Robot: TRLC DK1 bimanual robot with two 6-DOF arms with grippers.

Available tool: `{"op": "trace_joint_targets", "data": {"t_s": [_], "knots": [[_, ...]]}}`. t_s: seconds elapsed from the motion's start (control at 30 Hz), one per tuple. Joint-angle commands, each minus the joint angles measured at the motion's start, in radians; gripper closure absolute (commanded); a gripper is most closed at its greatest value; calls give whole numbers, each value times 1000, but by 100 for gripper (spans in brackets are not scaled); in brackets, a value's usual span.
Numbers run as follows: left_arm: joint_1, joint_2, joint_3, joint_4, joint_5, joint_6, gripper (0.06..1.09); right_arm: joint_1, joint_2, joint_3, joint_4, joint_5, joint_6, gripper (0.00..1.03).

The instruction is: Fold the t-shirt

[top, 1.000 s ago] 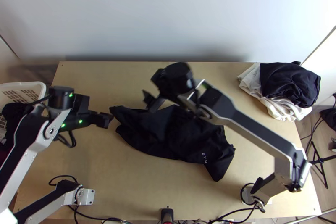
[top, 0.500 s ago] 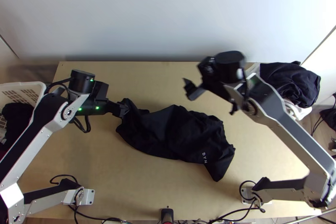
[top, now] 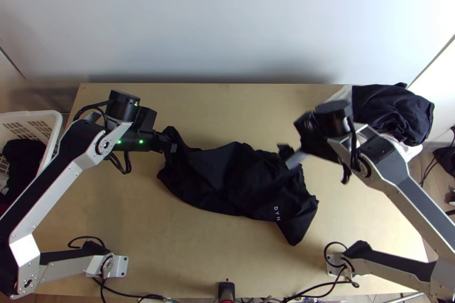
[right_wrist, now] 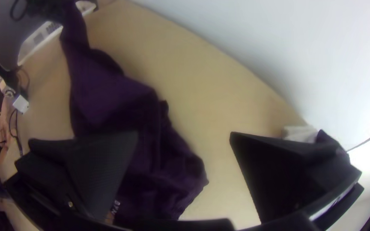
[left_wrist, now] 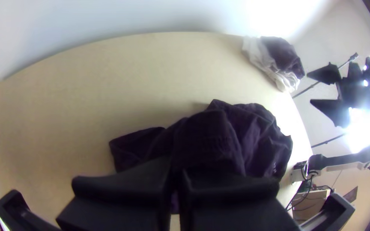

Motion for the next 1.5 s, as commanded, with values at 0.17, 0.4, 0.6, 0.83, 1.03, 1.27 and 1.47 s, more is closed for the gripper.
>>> {"op": "trace_joint_targets", "data": {"t_s": [0.17, 0.4, 0.6, 0.83, 1.03, 1.27, 1.47], "knots": [[120, 3, 51, 46, -10, 2, 105, -98, -83, -215, -228, -64, -10, 4], [188, -4, 71, 50, -10, -10, 105, -107, -162, -307, -432, -92, -85, 4], [192, -11, 83, 53, -10, -14, 105, -128, -223, -437, -518, -90, -133, 4], [197, -4, 98, 53, -10, -15, 105, -125, -249, -541, -524, -93, -143, 7], [189, -8, 98, 53, -10, -23, 105, -128, -214, -578, -383, -92, -139, 7], [192, -21, 91, 42, -13, -20, 105, -128, -137, -567, -254, -93, -130, 10], [192, -31, 83, 40, -13, -20, 105, -131, -68, -564, -209, -95, -131, 30]]}}
